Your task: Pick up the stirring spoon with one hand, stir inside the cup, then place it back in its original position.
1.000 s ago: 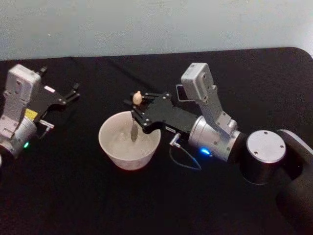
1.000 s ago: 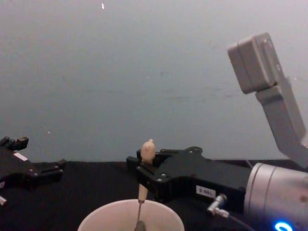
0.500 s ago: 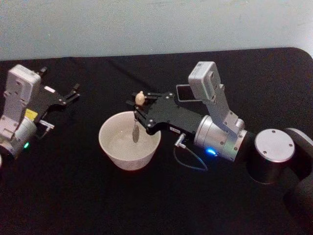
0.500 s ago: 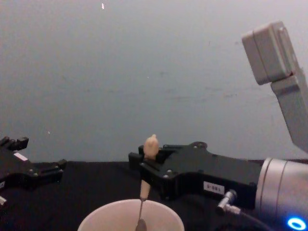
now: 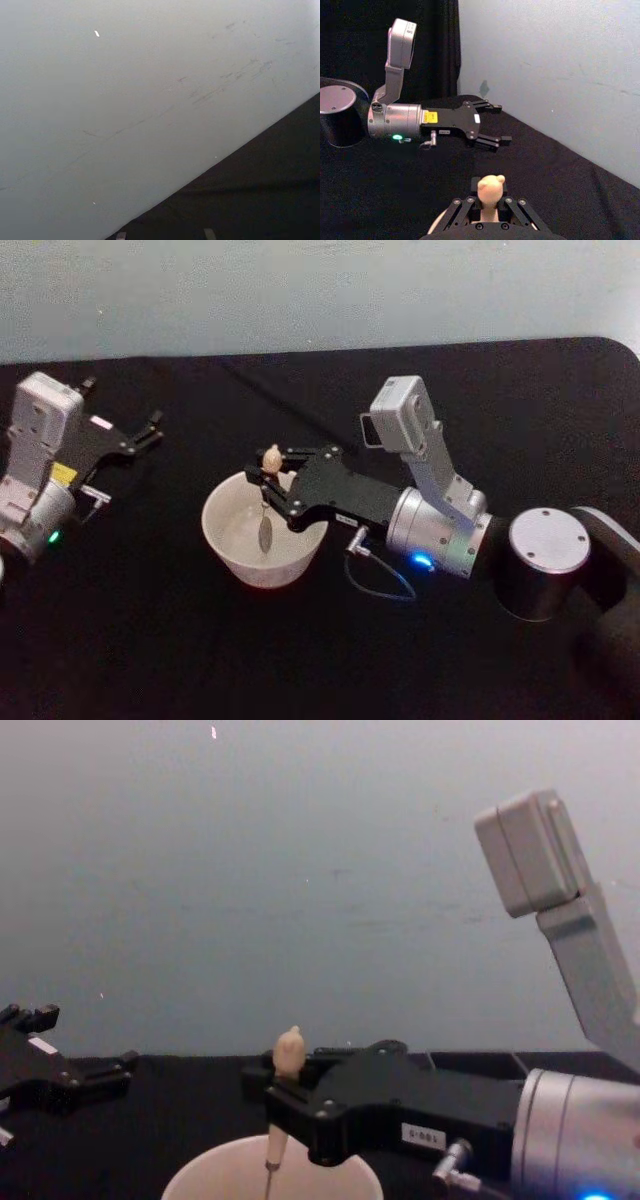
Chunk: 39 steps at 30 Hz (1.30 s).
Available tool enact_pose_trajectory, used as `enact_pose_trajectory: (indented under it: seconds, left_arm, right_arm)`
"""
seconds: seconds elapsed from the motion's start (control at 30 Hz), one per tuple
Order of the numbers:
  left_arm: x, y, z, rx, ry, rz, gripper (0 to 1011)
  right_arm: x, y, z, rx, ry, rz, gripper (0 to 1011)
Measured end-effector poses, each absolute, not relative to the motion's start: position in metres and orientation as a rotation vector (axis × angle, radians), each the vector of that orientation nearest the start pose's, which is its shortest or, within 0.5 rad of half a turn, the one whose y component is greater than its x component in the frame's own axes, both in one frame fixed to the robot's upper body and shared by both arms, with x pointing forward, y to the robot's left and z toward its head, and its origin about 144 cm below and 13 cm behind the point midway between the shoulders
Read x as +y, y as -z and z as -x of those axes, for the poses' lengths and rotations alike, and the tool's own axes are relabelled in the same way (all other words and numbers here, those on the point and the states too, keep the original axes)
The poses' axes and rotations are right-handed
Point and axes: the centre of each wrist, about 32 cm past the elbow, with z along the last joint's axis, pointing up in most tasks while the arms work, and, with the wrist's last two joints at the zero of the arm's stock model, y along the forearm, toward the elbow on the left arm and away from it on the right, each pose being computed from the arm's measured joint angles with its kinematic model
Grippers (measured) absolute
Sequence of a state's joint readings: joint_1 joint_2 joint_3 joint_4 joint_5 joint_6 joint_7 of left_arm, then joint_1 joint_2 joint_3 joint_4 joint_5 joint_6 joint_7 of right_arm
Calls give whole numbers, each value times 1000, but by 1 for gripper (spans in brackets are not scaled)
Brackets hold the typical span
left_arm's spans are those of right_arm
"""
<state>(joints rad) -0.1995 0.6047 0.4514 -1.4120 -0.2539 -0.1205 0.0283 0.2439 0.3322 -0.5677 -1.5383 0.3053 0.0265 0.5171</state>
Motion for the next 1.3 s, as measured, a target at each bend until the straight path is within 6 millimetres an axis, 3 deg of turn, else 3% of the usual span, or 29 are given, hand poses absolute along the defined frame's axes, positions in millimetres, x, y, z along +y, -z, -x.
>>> enact_pose_trajectory:
  seconds: [0.8, 1.3]
  left_arm:
    - [310, -1140, -489, -285, -1248, -304, 1001]
    - [310, -1140, -489, -285, -1248, -304, 1001]
  right_arm:
    - [-158, -1177, -486, -76, 557, 69, 173]
    - [-167, -1204, -485, -84, 592, 21, 173]
